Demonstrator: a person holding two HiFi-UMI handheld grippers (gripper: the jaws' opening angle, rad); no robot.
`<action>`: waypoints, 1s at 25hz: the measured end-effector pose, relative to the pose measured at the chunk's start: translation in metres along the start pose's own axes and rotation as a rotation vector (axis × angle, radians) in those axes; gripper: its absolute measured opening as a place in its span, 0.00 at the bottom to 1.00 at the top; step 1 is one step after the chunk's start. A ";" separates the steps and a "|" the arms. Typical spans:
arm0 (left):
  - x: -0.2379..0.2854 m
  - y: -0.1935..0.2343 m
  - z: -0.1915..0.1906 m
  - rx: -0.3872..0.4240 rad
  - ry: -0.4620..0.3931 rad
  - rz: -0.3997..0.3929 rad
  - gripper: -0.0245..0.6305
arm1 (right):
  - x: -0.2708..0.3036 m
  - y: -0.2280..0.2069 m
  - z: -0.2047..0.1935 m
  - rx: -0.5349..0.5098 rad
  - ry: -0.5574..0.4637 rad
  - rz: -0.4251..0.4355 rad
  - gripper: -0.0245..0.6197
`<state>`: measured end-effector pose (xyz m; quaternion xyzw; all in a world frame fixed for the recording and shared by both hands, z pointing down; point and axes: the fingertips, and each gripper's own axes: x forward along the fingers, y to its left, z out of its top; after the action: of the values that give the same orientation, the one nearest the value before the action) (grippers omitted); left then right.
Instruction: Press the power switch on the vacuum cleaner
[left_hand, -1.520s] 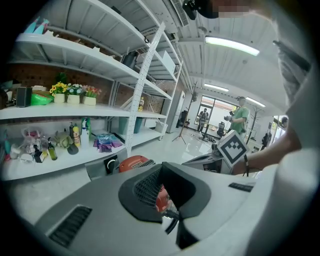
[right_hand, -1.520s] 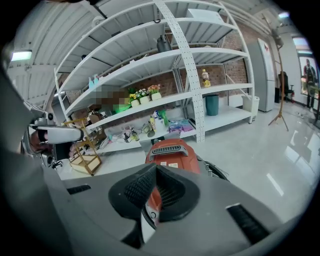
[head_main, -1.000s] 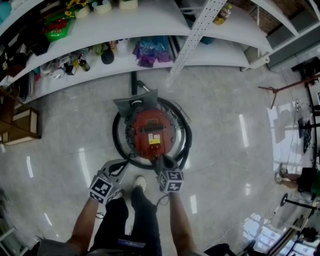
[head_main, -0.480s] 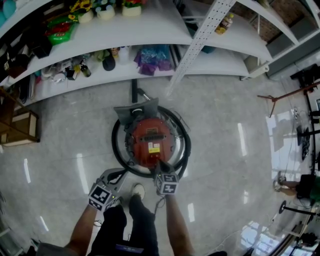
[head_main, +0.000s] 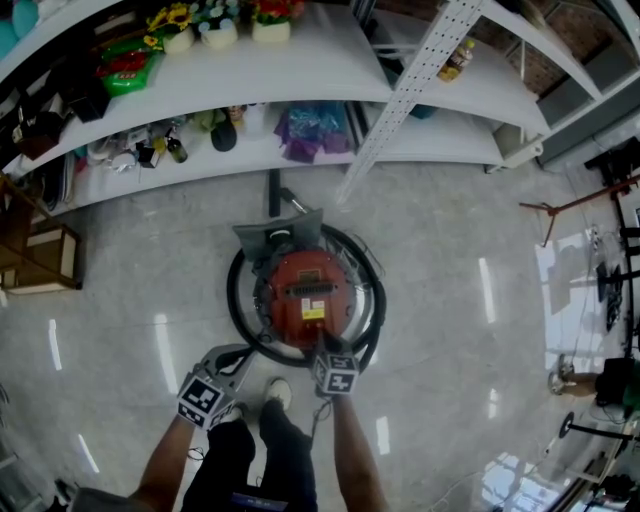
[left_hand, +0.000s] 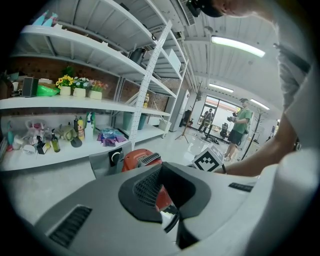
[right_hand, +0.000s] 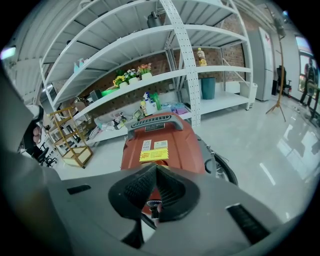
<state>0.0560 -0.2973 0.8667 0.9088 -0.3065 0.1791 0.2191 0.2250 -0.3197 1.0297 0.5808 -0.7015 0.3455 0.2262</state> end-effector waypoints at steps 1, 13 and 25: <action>0.001 0.001 0.000 -0.001 -0.001 0.000 0.05 | 0.002 -0.002 -0.002 -0.001 0.002 -0.003 0.06; 0.007 0.003 -0.003 -0.010 0.002 -0.004 0.05 | 0.006 -0.006 -0.006 0.013 0.013 0.002 0.06; 0.005 0.006 -0.002 -0.014 0.001 -0.005 0.05 | 0.005 -0.008 -0.006 0.016 0.014 -0.004 0.06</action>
<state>0.0555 -0.3027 0.8723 0.9079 -0.3054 0.1771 0.2259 0.2308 -0.3185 1.0389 0.5818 -0.6958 0.3547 0.2269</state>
